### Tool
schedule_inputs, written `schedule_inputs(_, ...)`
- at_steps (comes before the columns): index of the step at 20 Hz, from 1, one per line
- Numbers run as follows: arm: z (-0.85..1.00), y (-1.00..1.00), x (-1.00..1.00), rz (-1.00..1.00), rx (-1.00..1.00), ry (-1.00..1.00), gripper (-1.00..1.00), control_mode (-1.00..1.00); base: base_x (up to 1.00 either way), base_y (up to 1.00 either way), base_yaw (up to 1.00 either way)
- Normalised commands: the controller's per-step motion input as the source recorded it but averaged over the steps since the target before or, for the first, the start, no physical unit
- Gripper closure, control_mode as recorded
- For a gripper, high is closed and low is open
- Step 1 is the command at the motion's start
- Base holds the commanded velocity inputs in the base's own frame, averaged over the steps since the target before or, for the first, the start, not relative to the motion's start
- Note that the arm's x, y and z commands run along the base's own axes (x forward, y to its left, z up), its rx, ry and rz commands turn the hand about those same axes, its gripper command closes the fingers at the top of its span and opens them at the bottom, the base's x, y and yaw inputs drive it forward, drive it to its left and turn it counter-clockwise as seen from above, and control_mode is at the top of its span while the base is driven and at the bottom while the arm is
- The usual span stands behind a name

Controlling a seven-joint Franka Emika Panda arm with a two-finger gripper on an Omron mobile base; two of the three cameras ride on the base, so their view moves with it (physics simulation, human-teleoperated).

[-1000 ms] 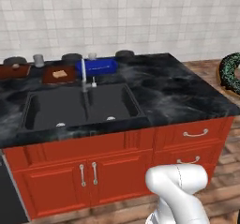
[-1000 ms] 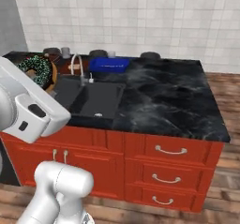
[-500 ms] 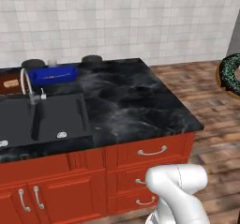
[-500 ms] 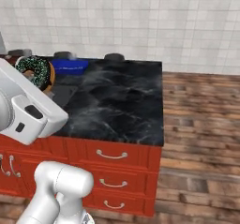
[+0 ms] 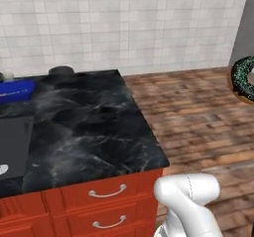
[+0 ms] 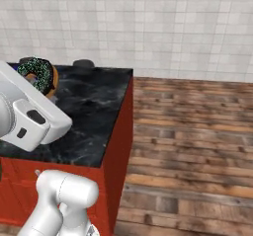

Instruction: Take the donut and cupcake from the fridge and place them on the empty tray on the dining counter.

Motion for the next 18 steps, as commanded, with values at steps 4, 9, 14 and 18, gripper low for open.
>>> schedule_inputs(4,0.00,0.00,0.00,0.00,0.00,0.00,1.00,1.00,0.33,-1.00,0.00)
schedule_inputs(9,0.00,0.00,0.00,0.00,0.00,0.00,1.00,1.00,0.51,-1.00,0.04)
schedule_inputs(14,0.00,0.00,0.00,0.00,0.00,0.00,1.00,1.00,1.00,-0.78,0.16)
schedule_inputs(18,0.00,0.00,0.00,0.00,0.00,0.00,1.00,1.00,1.00,-0.18,0.08)
